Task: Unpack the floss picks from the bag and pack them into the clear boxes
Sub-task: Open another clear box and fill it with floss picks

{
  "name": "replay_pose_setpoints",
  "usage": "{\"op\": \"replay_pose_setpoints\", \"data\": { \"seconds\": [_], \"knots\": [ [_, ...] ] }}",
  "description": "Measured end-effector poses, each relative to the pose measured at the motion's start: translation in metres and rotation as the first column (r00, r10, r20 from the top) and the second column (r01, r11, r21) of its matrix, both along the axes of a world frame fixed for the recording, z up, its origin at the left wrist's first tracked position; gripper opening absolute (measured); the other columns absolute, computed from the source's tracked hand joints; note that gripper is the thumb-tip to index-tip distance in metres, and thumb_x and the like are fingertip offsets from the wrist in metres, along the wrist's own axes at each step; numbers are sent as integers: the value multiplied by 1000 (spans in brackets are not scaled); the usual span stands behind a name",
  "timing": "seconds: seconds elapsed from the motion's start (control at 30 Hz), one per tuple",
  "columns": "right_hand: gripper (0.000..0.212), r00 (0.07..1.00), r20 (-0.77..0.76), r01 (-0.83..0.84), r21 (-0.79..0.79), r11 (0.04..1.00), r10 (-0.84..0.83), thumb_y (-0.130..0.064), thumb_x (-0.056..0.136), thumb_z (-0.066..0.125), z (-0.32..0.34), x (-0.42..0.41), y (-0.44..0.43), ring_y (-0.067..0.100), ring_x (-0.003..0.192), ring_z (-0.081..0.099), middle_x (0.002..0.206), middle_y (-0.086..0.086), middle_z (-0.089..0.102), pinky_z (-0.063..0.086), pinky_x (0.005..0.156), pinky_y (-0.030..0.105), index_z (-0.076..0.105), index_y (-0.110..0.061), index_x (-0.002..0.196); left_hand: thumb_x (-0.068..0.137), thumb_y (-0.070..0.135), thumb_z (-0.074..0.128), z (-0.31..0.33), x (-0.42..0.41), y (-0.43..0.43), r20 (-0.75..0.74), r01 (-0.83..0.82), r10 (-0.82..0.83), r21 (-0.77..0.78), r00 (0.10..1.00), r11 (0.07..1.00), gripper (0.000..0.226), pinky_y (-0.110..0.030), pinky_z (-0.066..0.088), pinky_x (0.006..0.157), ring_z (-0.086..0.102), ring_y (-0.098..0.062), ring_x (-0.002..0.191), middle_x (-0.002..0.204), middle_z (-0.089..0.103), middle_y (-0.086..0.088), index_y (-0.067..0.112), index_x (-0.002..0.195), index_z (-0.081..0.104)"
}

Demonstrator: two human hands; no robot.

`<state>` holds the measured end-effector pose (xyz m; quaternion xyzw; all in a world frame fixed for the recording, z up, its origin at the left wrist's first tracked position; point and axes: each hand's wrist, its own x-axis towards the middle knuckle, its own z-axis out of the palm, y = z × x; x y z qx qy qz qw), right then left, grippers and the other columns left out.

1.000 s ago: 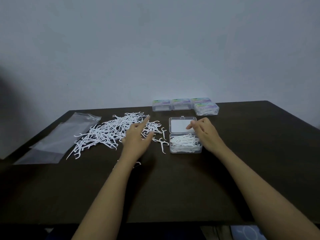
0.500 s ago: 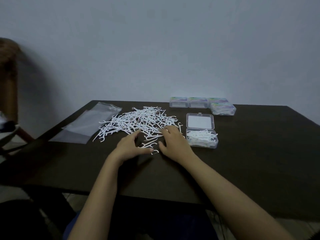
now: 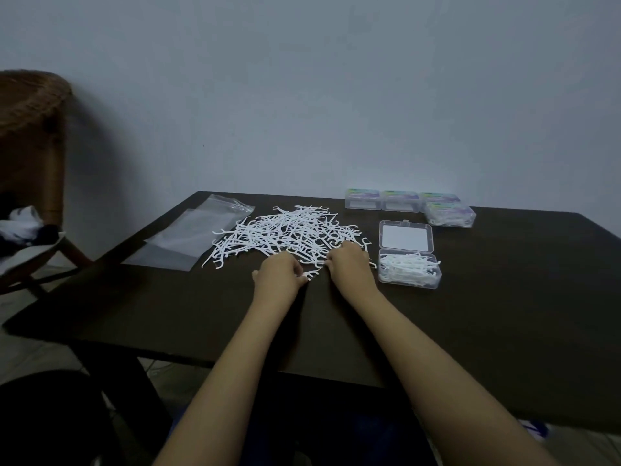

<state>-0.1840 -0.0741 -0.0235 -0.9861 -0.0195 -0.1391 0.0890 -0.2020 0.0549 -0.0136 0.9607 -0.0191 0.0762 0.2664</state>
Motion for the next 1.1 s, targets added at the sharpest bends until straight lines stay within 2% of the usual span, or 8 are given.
{"op": "replay_pose_setpoints", "data": {
  "seconds": [0.23, 0.43, 0.63, 0.77, 0.97, 1.03, 1.07, 1.1],
  "knots": [
    [35, 956, -268, 151, 98, 984, -120, -8, 94, 45, 21, 8, 11, 34, 128, 35, 136, 20, 41, 33, 103, 43, 46, -3, 128, 84, 12, 60, 9, 3, -6, -46, -44, 46, 43, 998, 998, 14, -38, 41, 93, 57, -29, 106, 105, 65, -7, 14, 95, 68],
    [34, 914, -397, 101, 22, 995, -84, -5, 91, 46, 34, 14, 15, 33, 125, 43, 134, 16, 47, 38, 102, 40, 49, -3, 125, 84, 16, 62, 11, 5, -3, -126, -12, 22, 78, 992, 997, 16, -40, 45, 92, 57, -30, 106, 108, 63, -9, 9, 98, 65],
    [40, 885, -465, 37, 5, 999, -31, -16, 90, 57, 48, 11, 7, 27, 121, 49, 133, 13, 49, 40, 98, 32, 47, -1, 126, 83, 23, 65, 22, 10, -2, -322, 85, -59, 67, 945, 994, 23, -40, 48, 89, 61, -30, 102, 98, 64, -14, 6, 98, 64],
    [48, 854, -520, 37, 61, 997, 0, -24, 92, 55, 52, 6, 1, 26, 124, 47, 137, 13, 46, 39, 98, 30, 42, 0, 132, 85, 19, 64, 26, 10, -6, -361, 142, -89, 123, 928, 982, 27, -35, 48, 86, 60, -31, 107, 112, 64, -21, 0, 104, 63],
    [35, 917, -394, 13, 171, 985, 57, -15, 89, 58, 49, -3, -4, 29, 116, 53, 126, 17, 54, 43, 90, 31, 51, 2, 119, 87, 23, 63, 27, 13, -6, -386, 224, -139, 184, 912, 957, 30, -35, 47, 85, 60, -30, 104, 112, 64, -18, 1, 107, 63],
    [13, 938, -339, 1, 217, 976, 74, -10, 89, 55, 43, -5, -4, 30, 106, 56, 114, 20, 58, 44, 83, 32, 57, 0, 98, 86, 23, 63, 29, 15, -4, -403, 269, -172, 197, 899, 943, 30, -32, 46, 81, 61, -27, 98, 110, 66, -15, 2, 107, 64],
    [12, 949, -306, -1, 234, 972, 74, -8, 89, 54, 39, -6, -4, 29, 97, 56, 101, 21, 57, 43, 77, 32, 52, -3, 79, 86, 22, 63, 30, 15, -4, -403, 287, -185, 208, 896, 935, 30, -31, 46, 82, 61, -26, 99, 111, 66, -14, 1, 107, 64],
    [26, 959, -277, 2, 232, 973, 64, -6, 89, 53, 35, -7, -5, 27, 86, 53, 86, 18, 53, 39, 71, 30, 43, -5, 64, 86, 21, 63, 31, 16, -4, -401, 303, -198, 218, 894, 928, 29, -31, 46, 83, 61, -26, 101, 111, 66, -13, 1, 106, 65]
  ]
}}
